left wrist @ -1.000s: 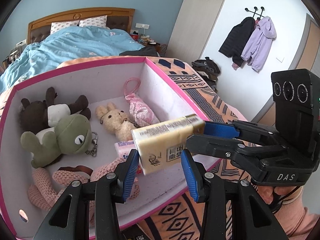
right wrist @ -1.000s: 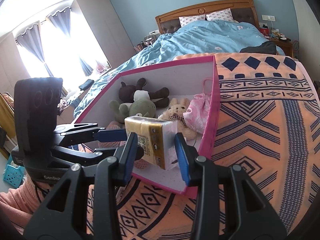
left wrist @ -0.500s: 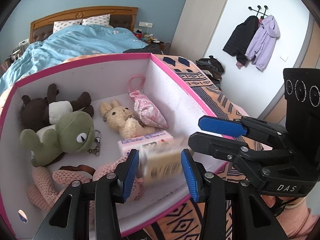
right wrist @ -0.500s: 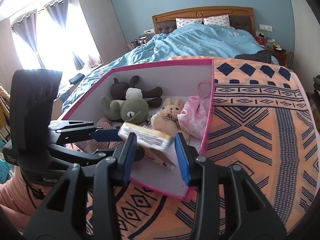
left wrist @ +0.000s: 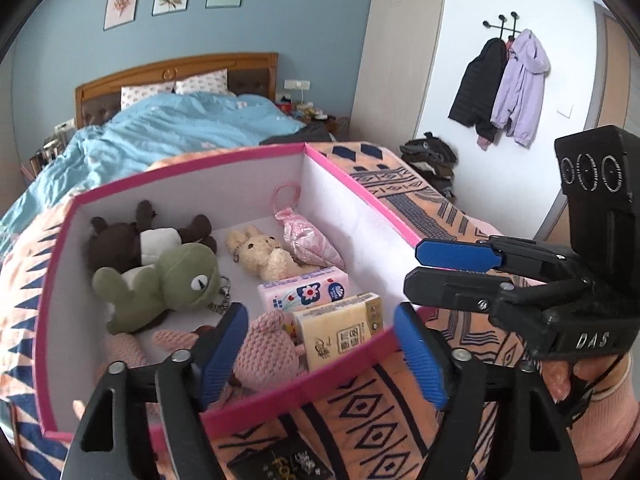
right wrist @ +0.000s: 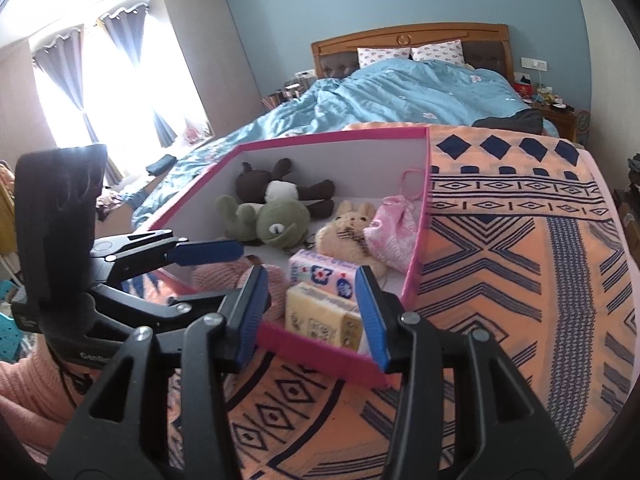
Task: Organize objects
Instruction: 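Open the right tool to drop the beige tissue pack into the box, then lower the right tool to the black Face tissue pack and grasp it, then lift the black tissue pack with the right tool and carry it over the box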
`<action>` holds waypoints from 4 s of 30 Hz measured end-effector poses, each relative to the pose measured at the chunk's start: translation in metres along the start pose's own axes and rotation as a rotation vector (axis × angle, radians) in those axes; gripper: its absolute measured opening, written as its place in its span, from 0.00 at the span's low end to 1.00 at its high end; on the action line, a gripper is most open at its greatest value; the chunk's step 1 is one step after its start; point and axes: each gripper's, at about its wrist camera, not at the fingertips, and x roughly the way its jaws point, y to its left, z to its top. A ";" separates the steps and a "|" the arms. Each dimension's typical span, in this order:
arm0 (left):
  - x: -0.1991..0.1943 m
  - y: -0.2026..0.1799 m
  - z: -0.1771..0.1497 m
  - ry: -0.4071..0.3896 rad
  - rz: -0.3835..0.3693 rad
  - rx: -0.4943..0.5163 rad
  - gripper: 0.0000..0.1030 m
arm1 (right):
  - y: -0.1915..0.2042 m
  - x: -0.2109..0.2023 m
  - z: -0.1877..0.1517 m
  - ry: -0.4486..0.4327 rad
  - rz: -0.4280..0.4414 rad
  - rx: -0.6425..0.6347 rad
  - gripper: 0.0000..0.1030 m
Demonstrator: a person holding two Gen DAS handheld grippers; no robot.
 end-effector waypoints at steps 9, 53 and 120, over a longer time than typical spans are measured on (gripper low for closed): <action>-0.043 -0.004 -0.023 -0.096 0.085 0.015 0.91 | 0.021 -0.024 -0.019 -0.024 0.114 -0.022 0.60; 0.014 0.027 -0.105 0.236 -0.084 -0.202 0.41 | 0.041 0.092 -0.083 0.311 0.202 0.088 0.46; -0.034 -0.019 -0.068 0.076 -0.101 -0.052 0.34 | 0.042 -0.004 -0.069 0.107 0.100 0.012 0.32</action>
